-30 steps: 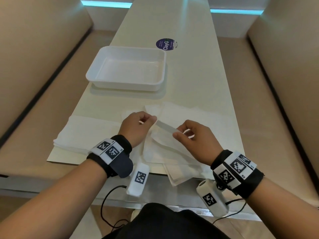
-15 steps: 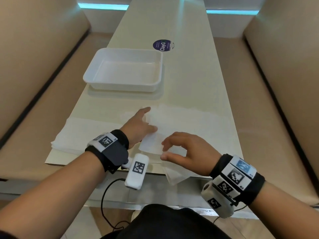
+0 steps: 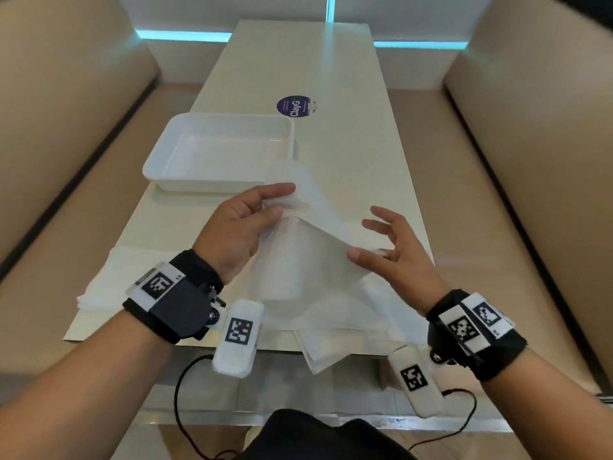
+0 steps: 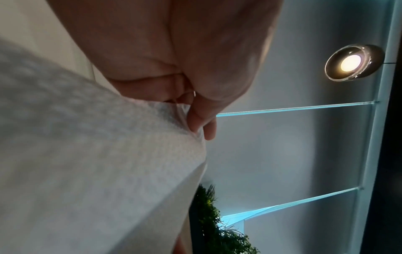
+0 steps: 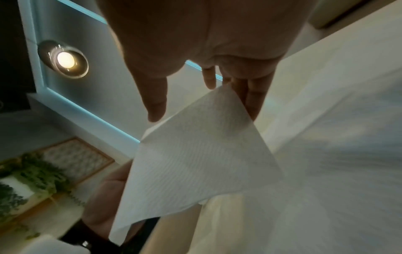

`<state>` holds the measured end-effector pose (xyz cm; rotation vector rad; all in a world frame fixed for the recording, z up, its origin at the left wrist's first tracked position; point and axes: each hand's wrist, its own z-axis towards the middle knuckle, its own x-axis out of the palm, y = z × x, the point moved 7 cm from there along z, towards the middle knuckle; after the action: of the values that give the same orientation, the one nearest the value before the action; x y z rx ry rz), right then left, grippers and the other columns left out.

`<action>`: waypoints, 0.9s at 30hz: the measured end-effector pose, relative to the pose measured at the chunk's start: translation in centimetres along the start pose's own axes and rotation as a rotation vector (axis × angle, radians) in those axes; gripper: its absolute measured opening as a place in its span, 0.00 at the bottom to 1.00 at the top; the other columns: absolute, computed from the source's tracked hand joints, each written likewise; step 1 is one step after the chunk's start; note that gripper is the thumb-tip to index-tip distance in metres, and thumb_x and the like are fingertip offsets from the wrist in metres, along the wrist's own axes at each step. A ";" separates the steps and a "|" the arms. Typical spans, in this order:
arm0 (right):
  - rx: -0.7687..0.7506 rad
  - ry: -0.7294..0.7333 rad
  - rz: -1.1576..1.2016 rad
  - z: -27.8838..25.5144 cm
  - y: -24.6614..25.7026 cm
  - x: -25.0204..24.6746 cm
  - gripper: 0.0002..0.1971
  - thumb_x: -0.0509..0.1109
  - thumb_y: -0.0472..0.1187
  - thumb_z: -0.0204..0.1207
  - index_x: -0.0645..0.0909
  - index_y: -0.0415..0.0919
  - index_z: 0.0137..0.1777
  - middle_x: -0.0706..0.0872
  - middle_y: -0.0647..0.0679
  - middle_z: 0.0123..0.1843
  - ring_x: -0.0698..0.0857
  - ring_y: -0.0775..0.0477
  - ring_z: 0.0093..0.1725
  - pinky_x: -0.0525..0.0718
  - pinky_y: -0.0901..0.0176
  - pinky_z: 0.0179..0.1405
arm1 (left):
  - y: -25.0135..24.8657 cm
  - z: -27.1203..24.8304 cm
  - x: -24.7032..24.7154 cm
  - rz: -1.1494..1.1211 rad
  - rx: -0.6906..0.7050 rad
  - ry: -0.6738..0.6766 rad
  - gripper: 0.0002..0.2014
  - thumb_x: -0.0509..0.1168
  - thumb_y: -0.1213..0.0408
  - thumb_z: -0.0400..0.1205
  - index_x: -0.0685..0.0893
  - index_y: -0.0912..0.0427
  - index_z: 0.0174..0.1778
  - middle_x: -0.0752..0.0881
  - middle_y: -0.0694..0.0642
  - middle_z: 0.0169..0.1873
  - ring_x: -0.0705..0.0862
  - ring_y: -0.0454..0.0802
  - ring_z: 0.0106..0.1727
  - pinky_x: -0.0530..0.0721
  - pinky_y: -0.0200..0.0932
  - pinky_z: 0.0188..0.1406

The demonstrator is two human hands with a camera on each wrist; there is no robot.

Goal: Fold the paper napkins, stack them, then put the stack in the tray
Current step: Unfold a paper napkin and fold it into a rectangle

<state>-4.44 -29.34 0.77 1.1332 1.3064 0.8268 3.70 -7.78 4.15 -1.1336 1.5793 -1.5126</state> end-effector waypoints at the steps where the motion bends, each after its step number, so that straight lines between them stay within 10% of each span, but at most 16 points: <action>1: -0.053 -0.016 -0.022 0.0 0.7 -0.3 0.43 0.84 0.56 0.58 0.66 0.61 0.73 0.77 0.61 0.68 0.85 0.64 0.41 0.83 0.61 0.49 | 0.0 -0.1 -0.2 0.016 0.000 -0.030 0.14 0.67 0.66 0.81 0.87 0.49 0.61 0.83 0.59 0.56 0.78 0.59 0.53 0.74 0.57 0.65; 6: -0.099 -0.024 -0.058 0.3 1.0 -1.6 0.19 0.83 0.37 0.64 0.85 0.54 0.53 0.88 0.57 0.53 0.88 0.49 0.45 0.87 0.45 0.52 | 1.8 -1.2 -0.7 0.051 -0.088 0.010 0.24 0.80 0.55 0.69 0.87 0.47 0.61 0.88 0.52 0.56 0.84 0.53 0.52 0.80 0.45 0.56; 9: -0.071 -0.040 -0.108 0.1 0.1 -2.8 0.09 0.81 0.38 0.67 0.87 0.49 0.44 0.90 0.58 0.45 0.87 0.59 0.46 0.86 0.59 0.50 | 2.9 -2.0 -0.8 0.182 -0.114 0.095 0.34 0.85 0.59 0.59 0.85 0.48 0.63 0.90 0.54 0.57 0.88 0.50 0.58 0.84 0.42 0.60; 13: -0.022 0.007 -0.167 -0.5 -0.8 -3.4 0.05 0.79 0.40 0.69 0.89 0.46 0.43 0.90 0.55 0.43 0.85 0.64 0.40 0.80 0.77 0.41 | 3.8 -3.2 -0.6 0.387 -0.120 0.133 0.27 0.84 0.57 0.61 0.89 0.46 0.57 0.91 0.57 0.38 0.89 0.53 0.43 0.86 0.46 0.55; 18: 0.029 0.092 -0.164 -1.1 -1.2 -3.5 0.04 0.78 0.43 0.70 0.88 0.44 0.40 0.91 0.53 0.38 0.86 0.61 0.37 0.81 0.73 0.40 | 5.1 -4.3 0.0 0.491 -0.176 0.219 0.32 0.79 0.36 0.58 0.85 0.36 0.61 0.90 0.55 0.48 0.88 0.53 0.50 0.84 0.50 0.62; 23: 0.033 0.102 -0.129 -0.8 -0.6 -4.0 0.05 0.78 0.43 0.70 0.88 0.42 0.40 0.90 0.52 0.37 0.86 0.59 0.35 0.83 0.70 0.37 | 4.9 -4.6 1.8 0.418 -0.180 0.199 0.40 0.81 0.52 0.65 0.71 0.34 0.73 0.92 0.46 0.48 0.89 0.40 0.46 0.85 0.33 0.43; 27: 0.061 0.121 -0.142 -0.3 -1.0 -4.6 0.06 0.77 0.44 0.71 0.87 0.42 0.42 0.90 0.52 0.37 0.86 0.58 0.37 0.84 0.65 0.38 | 3.9 -3.9 2.0 0.409 -0.126 0.073 0.22 0.76 0.58 0.70 0.85 0.42 0.60 0.93 0.49 0.42 0.87 0.39 0.37 0.78 0.34 0.28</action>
<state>-5.45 -33.93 1.25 1.0379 1.5035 0.7641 -1.21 -8.16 0.88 -0.7635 1.8438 -1.2079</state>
